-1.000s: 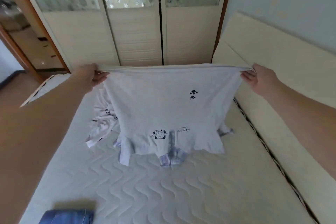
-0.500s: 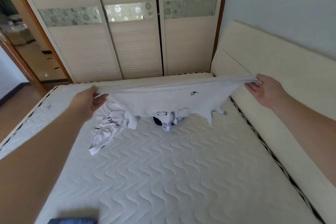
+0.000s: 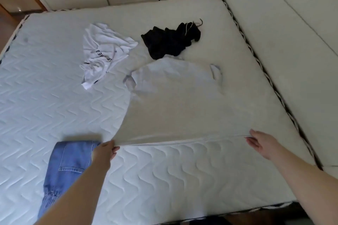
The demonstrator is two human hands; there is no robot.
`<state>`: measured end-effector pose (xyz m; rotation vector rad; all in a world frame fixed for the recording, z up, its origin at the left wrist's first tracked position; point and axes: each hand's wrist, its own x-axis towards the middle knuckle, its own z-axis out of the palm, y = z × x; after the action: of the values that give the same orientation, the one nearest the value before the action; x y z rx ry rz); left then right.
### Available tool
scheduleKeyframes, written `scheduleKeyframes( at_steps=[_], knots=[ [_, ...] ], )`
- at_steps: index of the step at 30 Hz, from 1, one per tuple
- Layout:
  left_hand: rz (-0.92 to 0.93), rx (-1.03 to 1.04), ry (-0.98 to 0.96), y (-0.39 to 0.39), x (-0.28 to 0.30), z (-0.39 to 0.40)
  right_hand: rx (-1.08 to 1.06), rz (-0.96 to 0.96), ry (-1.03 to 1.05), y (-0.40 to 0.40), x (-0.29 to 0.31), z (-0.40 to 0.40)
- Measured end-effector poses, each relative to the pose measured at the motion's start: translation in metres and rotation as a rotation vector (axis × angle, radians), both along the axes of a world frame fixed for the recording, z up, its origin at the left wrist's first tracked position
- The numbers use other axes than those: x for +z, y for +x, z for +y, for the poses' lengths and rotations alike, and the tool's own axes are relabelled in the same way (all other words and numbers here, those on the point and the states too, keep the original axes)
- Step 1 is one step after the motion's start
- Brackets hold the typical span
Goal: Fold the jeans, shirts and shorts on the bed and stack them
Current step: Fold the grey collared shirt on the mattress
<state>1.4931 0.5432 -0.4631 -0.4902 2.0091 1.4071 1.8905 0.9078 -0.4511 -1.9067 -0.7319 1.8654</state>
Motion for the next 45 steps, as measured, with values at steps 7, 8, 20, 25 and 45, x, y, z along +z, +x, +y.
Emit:
scheduleKeyframes(
  at_steps=[7,8,20,25,45],
  knots=[
    [-0.111,-0.055,-0.256,0.086,-0.110,-0.095,0.034,-0.182,-0.139,0.080,-0.091,-0.080],
    [-0.115,-0.071,-0.289,0.096,-0.120,-0.105,0.043,-0.195,-0.144,0.089,-0.101,-0.087],
    [-0.013,-0.414,-0.650,0.151,-0.171,-0.171,0.378,-0.660,-0.005,0.156,-0.182,-0.133],
    [0.015,-0.531,-0.744,0.162,-0.181,-0.181,0.556,-0.783,0.051,0.173,-0.191,-0.140],
    [-0.018,-0.690,-0.857,0.188,-0.187,-0.185,0.723,-0.857,-0.031,0.188,-0.207,-0.146]
  ],
)
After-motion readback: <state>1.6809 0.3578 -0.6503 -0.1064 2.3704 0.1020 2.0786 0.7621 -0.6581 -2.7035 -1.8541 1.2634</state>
